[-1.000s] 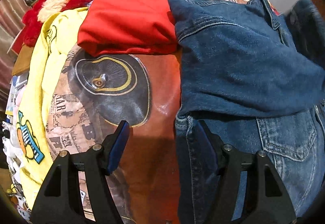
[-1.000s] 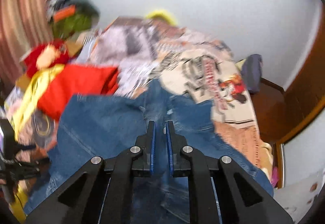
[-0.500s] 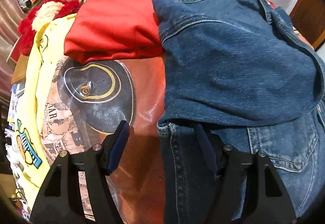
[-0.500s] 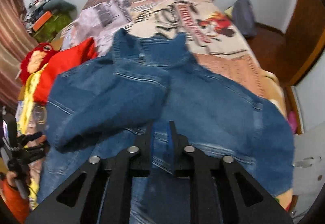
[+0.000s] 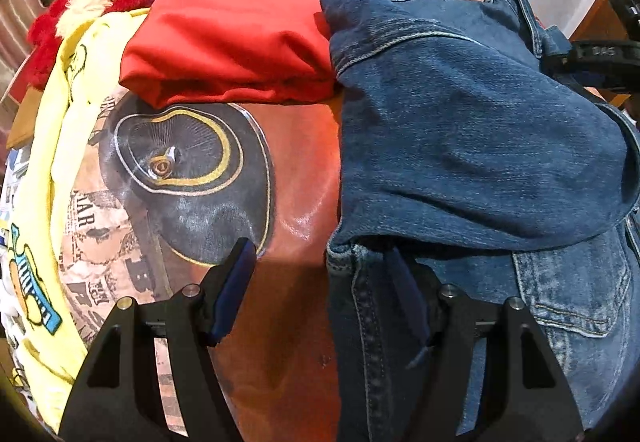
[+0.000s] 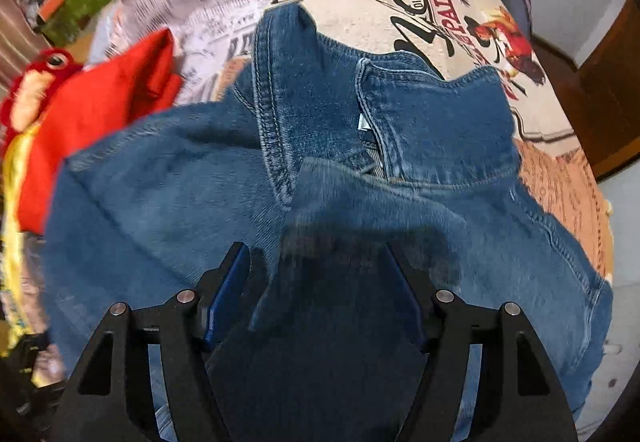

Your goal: Fold large clothes

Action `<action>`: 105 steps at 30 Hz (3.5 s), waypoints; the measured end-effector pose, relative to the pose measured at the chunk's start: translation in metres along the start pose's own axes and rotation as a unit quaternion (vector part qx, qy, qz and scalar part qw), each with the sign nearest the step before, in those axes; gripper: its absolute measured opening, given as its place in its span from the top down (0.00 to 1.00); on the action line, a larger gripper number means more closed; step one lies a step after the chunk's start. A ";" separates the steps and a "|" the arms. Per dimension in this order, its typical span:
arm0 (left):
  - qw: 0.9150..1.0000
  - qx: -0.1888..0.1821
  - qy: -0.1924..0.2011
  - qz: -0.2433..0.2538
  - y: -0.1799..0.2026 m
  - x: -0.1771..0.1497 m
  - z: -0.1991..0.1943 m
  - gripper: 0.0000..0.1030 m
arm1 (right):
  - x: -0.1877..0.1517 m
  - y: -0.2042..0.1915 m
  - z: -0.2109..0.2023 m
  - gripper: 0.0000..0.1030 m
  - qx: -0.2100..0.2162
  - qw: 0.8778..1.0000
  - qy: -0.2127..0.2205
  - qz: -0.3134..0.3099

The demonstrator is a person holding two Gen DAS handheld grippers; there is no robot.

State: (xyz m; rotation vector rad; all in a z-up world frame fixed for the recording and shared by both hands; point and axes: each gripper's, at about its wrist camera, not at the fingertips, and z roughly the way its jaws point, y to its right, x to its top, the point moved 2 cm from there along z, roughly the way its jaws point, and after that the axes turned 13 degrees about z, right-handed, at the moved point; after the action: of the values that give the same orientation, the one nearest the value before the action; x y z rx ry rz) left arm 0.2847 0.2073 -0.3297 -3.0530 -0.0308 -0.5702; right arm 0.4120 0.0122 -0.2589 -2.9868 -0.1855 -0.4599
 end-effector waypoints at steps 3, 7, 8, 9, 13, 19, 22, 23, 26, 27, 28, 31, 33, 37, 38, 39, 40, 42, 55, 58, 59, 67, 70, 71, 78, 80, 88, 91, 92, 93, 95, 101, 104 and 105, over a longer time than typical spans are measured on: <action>1.000 0.006 0.004 0.009 0.006 0.003 0.002 0.35 | -0.006 -0.003 -0.001 0.60 -0.036 0.998 0.047 -0.018; 1.000 0.016 0.008 0.011 0.008 0.009 0.003 0.35 | -0.010 0.006 -0.017 0.83 -0.011 0.998 0.061 -0.029; 1.000 0.017 0.008 0.008 0.008 0.010 0.004 0.35 | -0.010 0.010 -0.025 0.86 -0.008 0.997 0.067 -0.031; 1.000 0.017 0.007 0.001 0.008 0.014 0.004 0.35 | -0.007 0.009 -0.032 0.87 -0.003 0.997 0.072 -0.032; 0.999 0.014 0.005 -0.029 0.003 0.020 0.002 0.35 | 0.007 0.024 -0.078 0.87 0.018 0.992 0.122 -0.028; 0.999 0.021 0.012 -0.044 0.003 0.028 -0.008 0.35 | 0.026 0.048 -0.170 0.87 0.066 0.973 0.223 0.006; 0.998 0.032 0.026 -0.038 0.014 0.036 -0.019 0.34 | 0.025 0.059 -0.206 0.87 0.103 0.961 0.255 0.020; 0.998 0.041 0.034 -0.034 0.018 0.039 -0.024 0.34 | 0.020 0.064 -0.216 0.87 0.110 0.957 0.267 0.020; 0.995 0.088 0.056 -0.005 0.032 0.038 -0.043 0.34 | 0.006 0.073 -0.232 0.87 0.121 0.949 0.290 0.018; 0.994 0.096 0.059 0.005 0.036 0.039 -0.045 0.34 | 0.002 0.077 -0.234 0.87 0.123 0.949 0.291 0.019; 0.992 0.105 0.061 0.021 0.041 0.039 -0.047 0.34 | -0.001 0.082 -0.232 0.87 0.121 0.950 0.288 0.019; 0.991 0.111 0.057 0.057 0.053 0.037 -0.047 0.34 | -0.008 0.098 -0.213 0.87 0.099 0.957 0.273 0.021; 0.990 0.107 0.054 0.072 0.060 0.035 -0.045 0.34 | -0.011 0.115 -0.190 0.87 0.085 0.965 0.244 0.034; 0.992 0.079 0.047 0.084 0.064 0.035 -0.046 0.34 | -0.027 0.147 -0.149 0.87 0.071 0.978 0.186 0.068; 0.993 0.069 0.044 0.083 0.065 0.034 -0.046 0.34 | -0.033 0.154 -0.138 0.87 0.070 0.980 0.171 0.074; 0.994 0.054 0.041 0.083 0.065 0.033 -0.047 0.34 | -0.039 0.160 -0.128 0.87 0.068 0.982 0.155 0.080; 0.995 0.042 0.040 0.084 0.066 0.033 -0.048 0.34 | -0.044 0.164 -0.121 0.86 0.067 0.984 0.144 0.084; 0.995 0.019 0.040 0.088 0.074 0.032 -0.053 0.34 | -0.058 0.174 -0.103 0.83 0.063 0.987 0.115 0.094; 0.990 -0.016 0.101 0.101 0.100 0.043 -0.103 0.34 | -0.109 0.216 -0.083 0.62 0.070 0.983 0.045 0.166; 0.988 -0.005 0.120 0.101 0.103 0.053 -0.110 0.34 | -0.113 0.219 -0.088 0.62 0.069 0.982 0.046 0.172; 0.987 -0.003 0.126 0.102 0.103 0.057 -0.112 0.34 | -0.114 0.220 -0.091 0.62 0.067 0.982 0.049 0.171; 0.975 -0.011 0.193 0.106 0.123 0.096 -0.130 0.34 | -0.116 0.239 -0.142 0.58 -0.022 0.977 0.130 0.165; 0.970 -0.004 0.215 0.115 0.137 0.111 -0.136 0.34 | -0.120 0.255 -0.162 0.48 -0.033 0.969 0.161 0.184; 0.968 -0.004 0.219 0.119 0.141 0.115 -0.137 0.34 | -0.122 0.260 -0.167 0.46 -0.034 0.966 0.169 0.192; 0.969 -0.025 0.204 0.137 0.175 0.129 -0.118 0.34 | -0.144 0.313 -0.164 0.46 -0.046 0.949 0.157 0.270; 0.972 -0.037 0.186 0.138 0.184 0.129 -0.106 0.34 | -0.152 0.325 -0.153 0.46 -0.040 0.944 0.138 0.297; 0.979 -0.059 0.129 0.147 0.205 0.119 -0.070 0.34 | -0.189 0.369 -0.105 0.46 0.022 0.908 0.071 0.412; 0.979 -0.053 0.118 0.158 0.209 0.115 -0.064 0.34 | -0.184 0.378 -0.101 0.46 0.036 0.898 0.074 0.433; 0.979 -0.048 0.117 0.161 0.210 0.114 -0.063 0.34 | -0.182 0.381 -0.098 0.45 0.040 0.895 0.073 0.438; 0.979 -0.044 0.118 0.163 0.210 0.113 -0.063 0.34 | -0.179 0.384 -0.094 0.43 0.044 0.891 0.072 0.445; 0.978 -0.039 0.120 0.167 0.211 0.112 -0.063 0.34 | -0.176 0.391 -0.086 0.43 0.048 0.885 0.071 0.457; 0.977 -0.034 0.129 0.167 0.209 0.113 -0.070 0.34 | -0.164 0.399 -0.077 0.49 0.034 0.873 0.083 0.480; 0.976 -0.031 0.137 0.167 0.206 0.114 -0.077 0.34 | -0.159 0.392 -0.084 0.62 0.001 0.881 0.092 0.465; 0.975 -0.029 0.141 0.167 0.205 0.113 -0.079 0.34 | -0.158 0.391 -0.087 0.68 -0.005 0.883 0.095 0.460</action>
State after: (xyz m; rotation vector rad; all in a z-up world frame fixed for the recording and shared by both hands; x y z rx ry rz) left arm 0.3672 0.0005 -0.2214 -2.8997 0.5034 -0.9752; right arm 0.2906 -0.4010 -0.2620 -2.5796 1.1846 -0.5900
